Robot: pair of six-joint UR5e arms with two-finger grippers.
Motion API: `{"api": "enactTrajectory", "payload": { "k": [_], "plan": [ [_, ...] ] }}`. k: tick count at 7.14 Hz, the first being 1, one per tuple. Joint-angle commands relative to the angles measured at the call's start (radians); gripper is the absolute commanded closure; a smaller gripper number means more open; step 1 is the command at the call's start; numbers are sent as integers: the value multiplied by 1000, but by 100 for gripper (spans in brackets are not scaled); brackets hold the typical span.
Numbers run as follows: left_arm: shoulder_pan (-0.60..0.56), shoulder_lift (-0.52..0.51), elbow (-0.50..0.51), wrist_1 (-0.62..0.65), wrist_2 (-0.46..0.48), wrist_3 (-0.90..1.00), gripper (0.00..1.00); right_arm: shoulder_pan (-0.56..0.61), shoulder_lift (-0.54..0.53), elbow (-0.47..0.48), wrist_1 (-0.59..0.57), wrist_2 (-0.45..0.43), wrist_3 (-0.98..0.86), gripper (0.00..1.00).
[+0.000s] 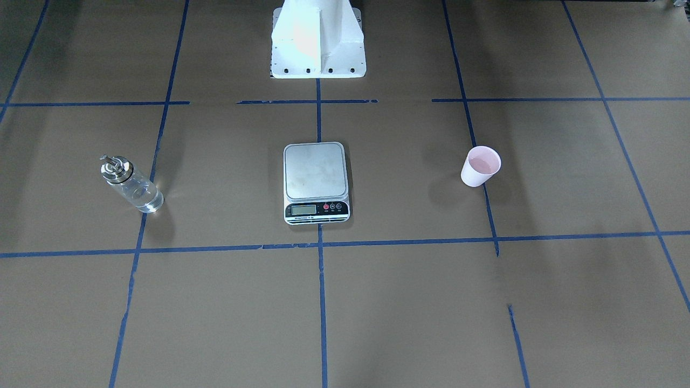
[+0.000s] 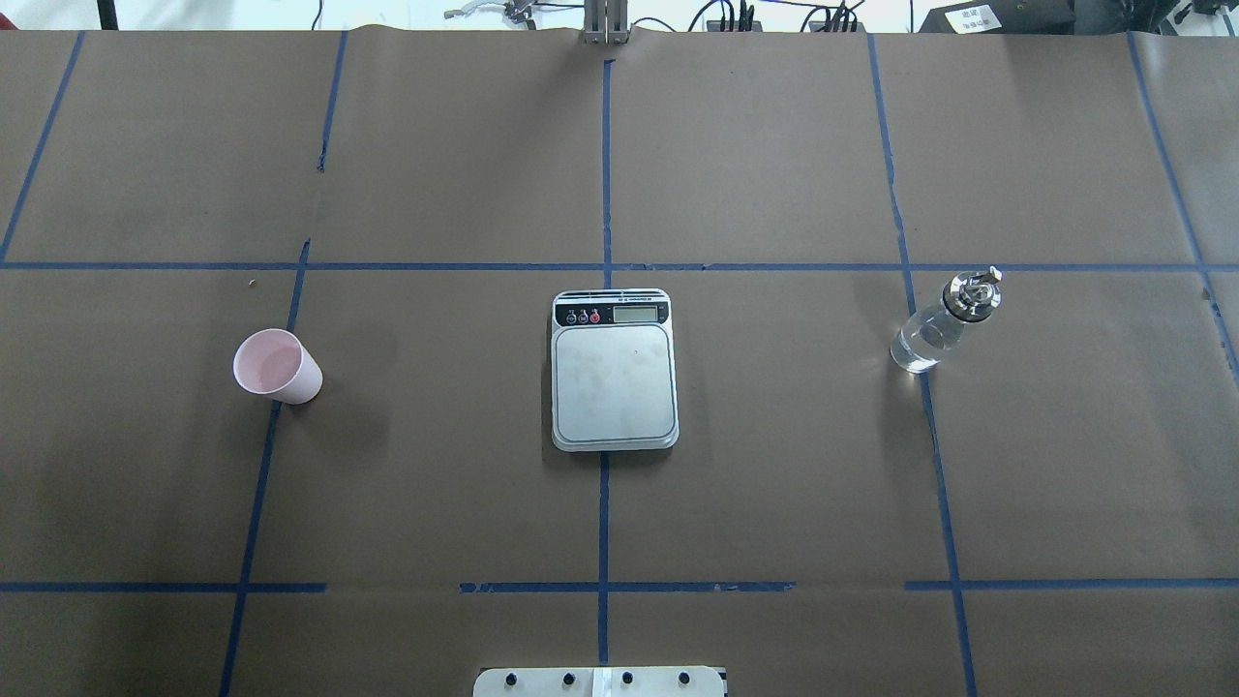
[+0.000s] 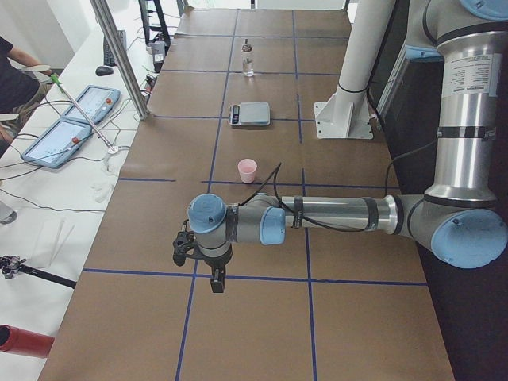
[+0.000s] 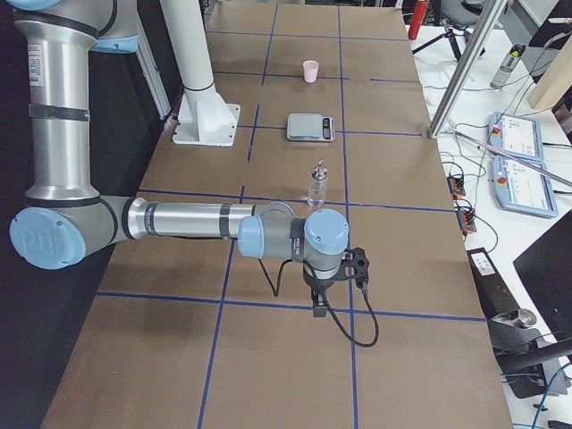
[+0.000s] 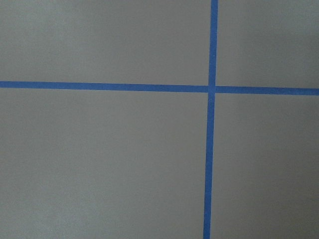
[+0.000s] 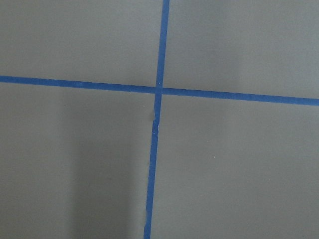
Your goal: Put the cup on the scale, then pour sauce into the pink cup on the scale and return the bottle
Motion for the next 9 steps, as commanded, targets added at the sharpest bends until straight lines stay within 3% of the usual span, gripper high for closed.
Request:
{"api": "enactTrajectory", "payload": {
  "k": [1, 2, 4, 7, 9],
  "plan": [
    [0, 0, -2, -1, -1, 0, 0, 0, 2, 2, 1, 0, -3, 0],
    [0, -3, -9, -1, -1, -3, 0, 0, 2, 0, 1, 0, 0, 0],
    [2, -12, -127, 19, 7, -9, 0, 0, 2, 2, 1, 1, 2, 0],
    [6, 14, -367, 54, 5, -11, 0, 0, 2, 9, 1, 1, 3, 0],
    [37, 23, -497, 48, -2, -129, 0, 0, 2, 24, 1, 1, 3, 0]
  ]
}}
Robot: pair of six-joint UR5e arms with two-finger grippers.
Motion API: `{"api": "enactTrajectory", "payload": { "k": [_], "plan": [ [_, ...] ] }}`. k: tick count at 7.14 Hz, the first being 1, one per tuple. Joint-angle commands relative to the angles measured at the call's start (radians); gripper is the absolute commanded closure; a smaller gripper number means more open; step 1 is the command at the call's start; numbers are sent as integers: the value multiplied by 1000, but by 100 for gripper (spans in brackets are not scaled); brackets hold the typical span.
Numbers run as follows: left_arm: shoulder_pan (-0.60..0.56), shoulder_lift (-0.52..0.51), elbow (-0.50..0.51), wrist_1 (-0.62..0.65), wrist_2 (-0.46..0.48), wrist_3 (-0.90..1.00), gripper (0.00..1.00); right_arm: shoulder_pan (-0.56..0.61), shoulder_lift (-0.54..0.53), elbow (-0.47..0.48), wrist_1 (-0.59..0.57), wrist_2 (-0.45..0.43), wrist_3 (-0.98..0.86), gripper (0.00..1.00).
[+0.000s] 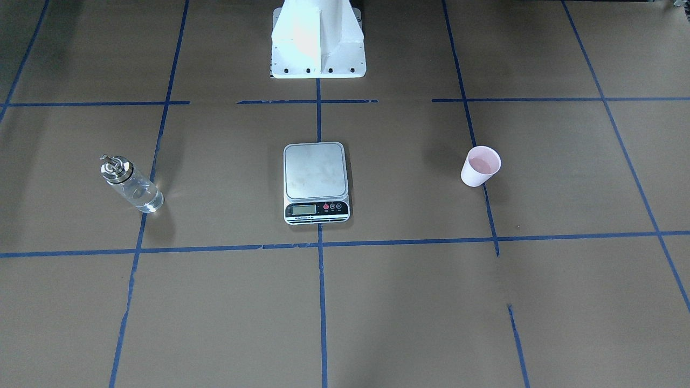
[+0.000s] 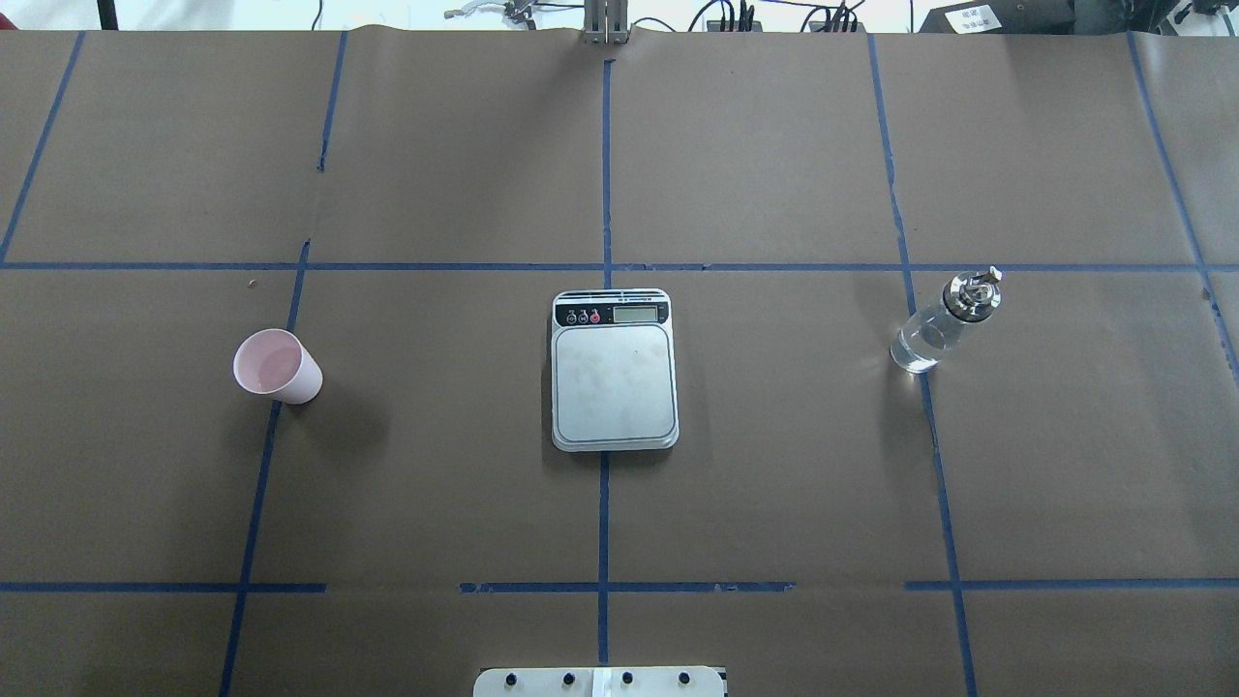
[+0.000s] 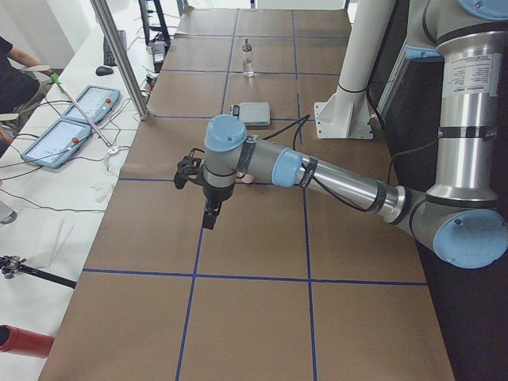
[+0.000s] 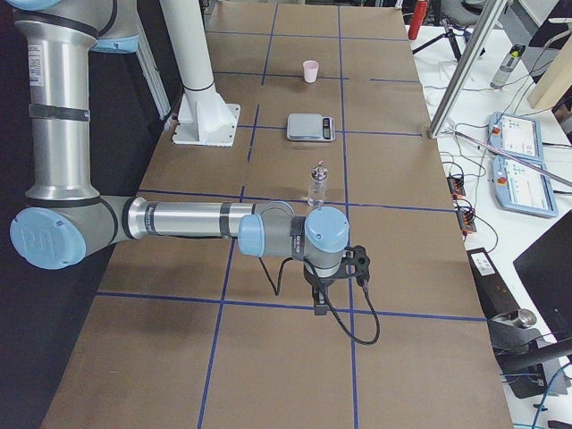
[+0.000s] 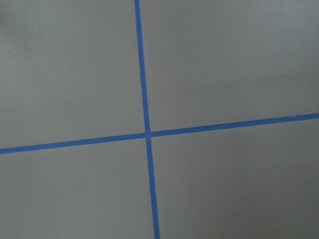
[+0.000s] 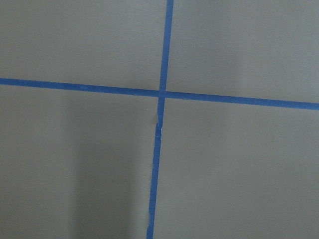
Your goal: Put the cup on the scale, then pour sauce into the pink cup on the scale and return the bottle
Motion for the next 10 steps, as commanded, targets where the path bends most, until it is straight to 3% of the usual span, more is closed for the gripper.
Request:
{"api": "enactTrajectory", "payload": {
  "k": [1, 3, 5, 6, 8, 10],
  "plan": [
    [41, -12, -92, -11, -33, -92, 0, 0, 0, 16, 0, 0, 1, 0],
    [89, -49, -23, -21, -232, -315, 0, 0, -2, 26, -2, 0, 1, 0],
    [110, -97, 8, -70, -298, -405, 0, 0, -2, 22, -2, -2, 1, 0],
    [177, -98, -3, -75, -282, -442, 0, 0, -2, 23, -2, 0, 1, 0],
    [384, -104, -58, -202, -22, -848, 0, 0, -2, 25, 0, 0, 1, 0],
    [565, -100, -55, -264, 144, -1073, 0, 0, 0, 25, 0, -2, 1, 0]
  ]
}}
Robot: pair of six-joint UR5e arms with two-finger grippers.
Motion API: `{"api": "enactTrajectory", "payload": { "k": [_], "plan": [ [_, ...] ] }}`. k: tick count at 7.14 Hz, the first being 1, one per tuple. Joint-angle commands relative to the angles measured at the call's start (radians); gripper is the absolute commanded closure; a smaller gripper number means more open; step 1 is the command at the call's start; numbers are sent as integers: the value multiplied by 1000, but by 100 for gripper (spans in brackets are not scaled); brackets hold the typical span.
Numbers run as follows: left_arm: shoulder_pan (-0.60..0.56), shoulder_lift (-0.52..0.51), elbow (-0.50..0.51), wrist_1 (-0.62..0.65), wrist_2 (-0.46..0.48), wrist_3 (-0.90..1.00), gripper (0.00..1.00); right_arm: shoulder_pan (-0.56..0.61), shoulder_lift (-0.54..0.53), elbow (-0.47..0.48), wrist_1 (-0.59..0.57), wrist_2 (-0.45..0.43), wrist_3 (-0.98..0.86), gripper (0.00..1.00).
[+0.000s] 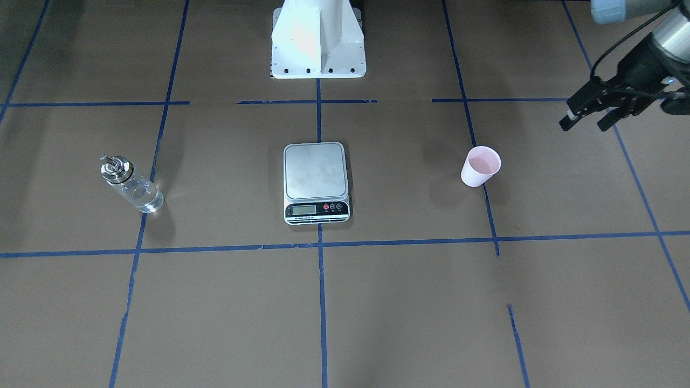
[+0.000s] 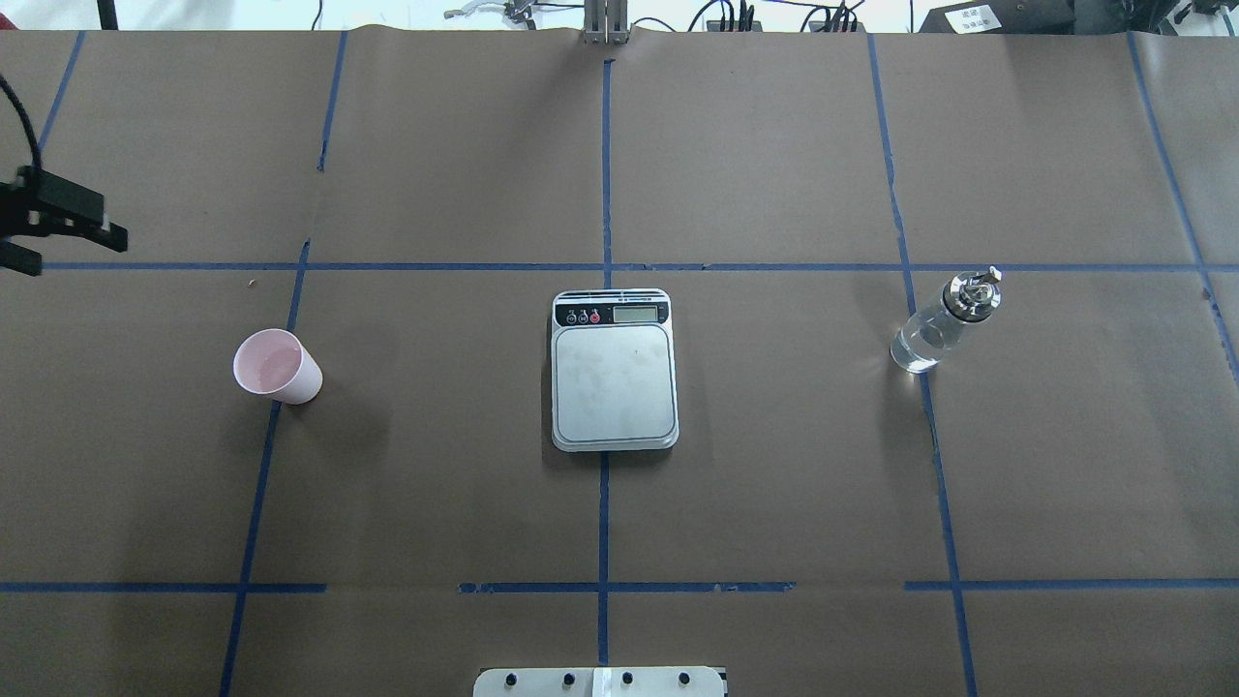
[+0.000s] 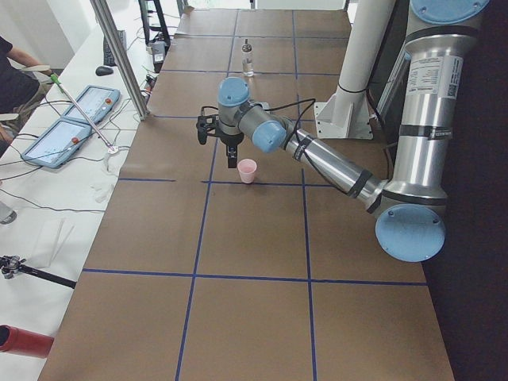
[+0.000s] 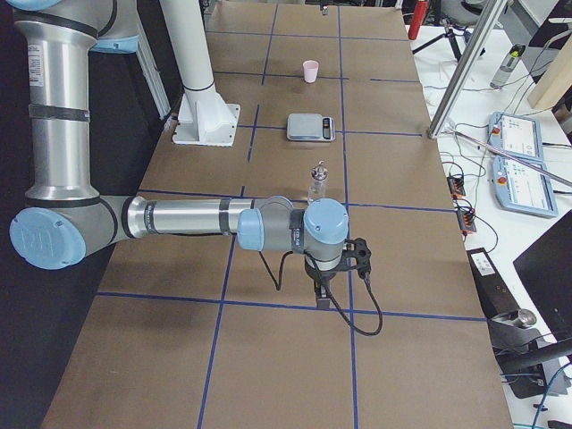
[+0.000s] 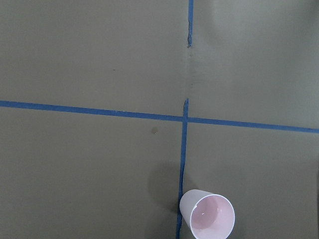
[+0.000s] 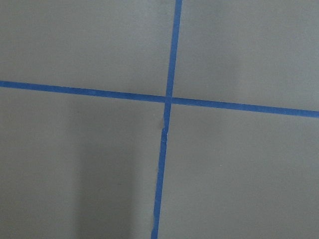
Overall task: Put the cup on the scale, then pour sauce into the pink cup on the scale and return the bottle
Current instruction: 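Lower the left gripper to the pink cup and grasp its rim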
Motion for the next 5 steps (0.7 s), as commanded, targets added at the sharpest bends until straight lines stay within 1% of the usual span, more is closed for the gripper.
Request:
{"api": "enactTrajectory", "payload": {
  "k": [1, 2, 3, 4, 5],
  "plan": [
    [191, 3, 4, -38, 190, -200, 0, 0, 1, -1, 0, -1, -1, 0],
    [251, 2, 34, -56, 246, -261, 0, 0, 1, 1, -1, 0, -2, 0],
    [279, 3, 103, -147, 286, -330, 0, -2, 2, 3, -3, -1, -2, 0],
    [303, 2, 172, -241, 292, -365, 0, -2, 2, 3, -1, -1, -1, 0],
    [307, 2, 176, -249, 292, -366, 0, -2, 4, 6, 0, -1, -1, 0]
  ]
}}
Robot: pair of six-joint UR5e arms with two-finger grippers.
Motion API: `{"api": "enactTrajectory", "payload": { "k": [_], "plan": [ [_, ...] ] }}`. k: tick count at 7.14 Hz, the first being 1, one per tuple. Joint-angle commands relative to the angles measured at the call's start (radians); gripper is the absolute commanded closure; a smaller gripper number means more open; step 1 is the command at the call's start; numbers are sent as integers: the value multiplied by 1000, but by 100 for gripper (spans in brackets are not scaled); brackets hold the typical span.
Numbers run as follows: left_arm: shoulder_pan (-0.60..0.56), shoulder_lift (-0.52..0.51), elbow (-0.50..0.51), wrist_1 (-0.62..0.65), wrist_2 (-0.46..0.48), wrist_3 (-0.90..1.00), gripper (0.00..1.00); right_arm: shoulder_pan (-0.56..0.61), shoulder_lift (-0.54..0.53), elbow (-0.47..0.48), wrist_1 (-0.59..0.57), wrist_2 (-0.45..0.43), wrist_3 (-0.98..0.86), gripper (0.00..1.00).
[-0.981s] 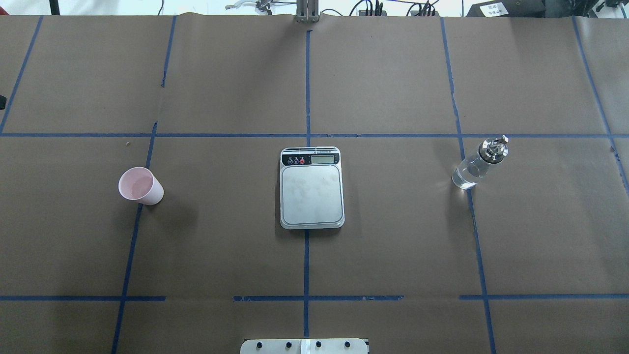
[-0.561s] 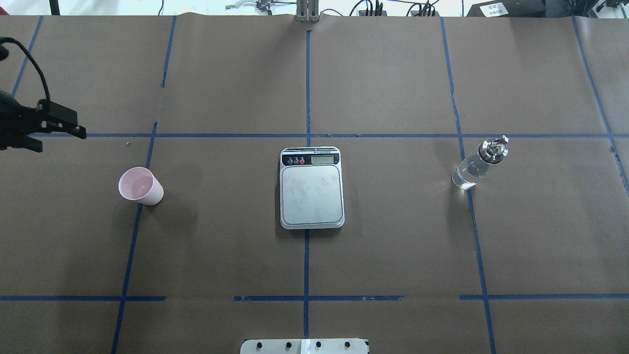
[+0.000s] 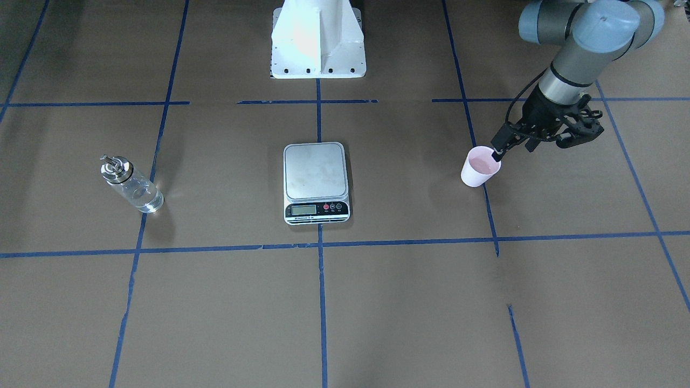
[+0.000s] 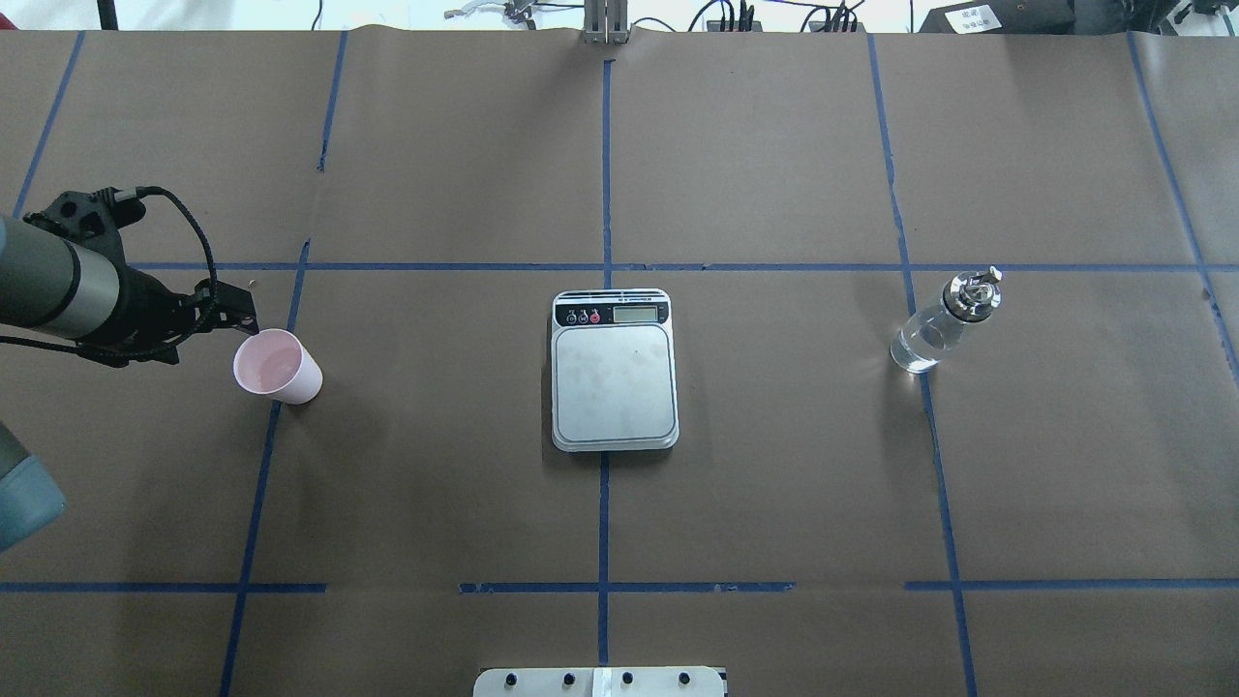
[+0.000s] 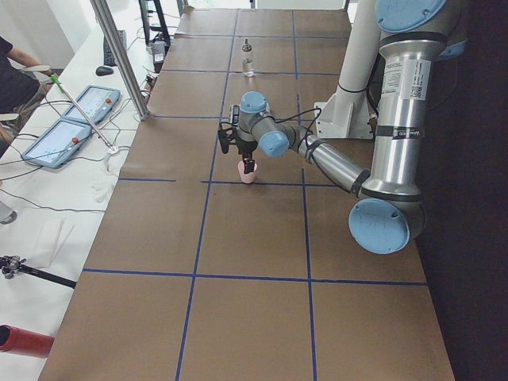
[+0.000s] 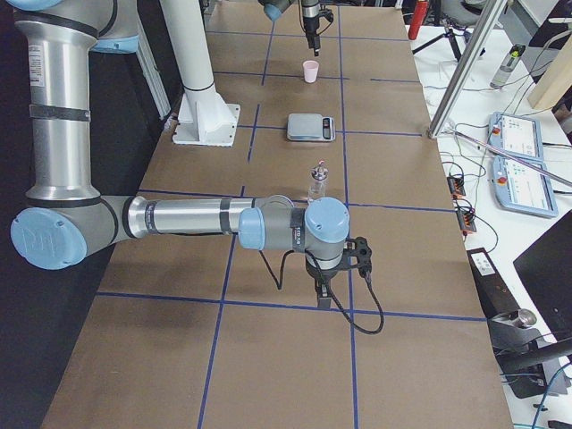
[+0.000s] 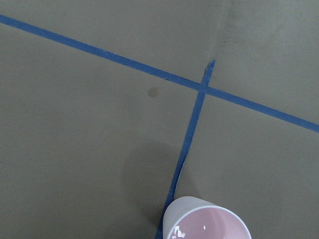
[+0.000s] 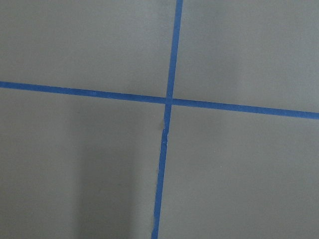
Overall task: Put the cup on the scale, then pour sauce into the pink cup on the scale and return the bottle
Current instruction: 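Lower the left gripper to the pink cup and grasp its rim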
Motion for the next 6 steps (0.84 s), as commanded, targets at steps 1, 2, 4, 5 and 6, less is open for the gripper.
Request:
{"api": "enactTrajectory", "payload": {
  "k": [1, 2, 4, 5, 6],
  "plan": [
    [24, 1, 38, -50, 10, -19, 0, 0, 1, 6, 0, 0, 1, 0],
    [36, -1, 40, -48, 10, -21, 0, 0, 1, 6, 0, 0, 1, 0],
    [46, -2, 63, -50, 12, -16, 1, 0, 4, 4, 0, -3, 1, 0],
    [47, -5, 74, -50, 12, -13, 4, 0, 4, 6, 0, -3, 1, 0],
    [47, -7, 75, -50, 12, -15, 9, 0, 4, 4, -2, -3, 1, 0]
  ]
}}
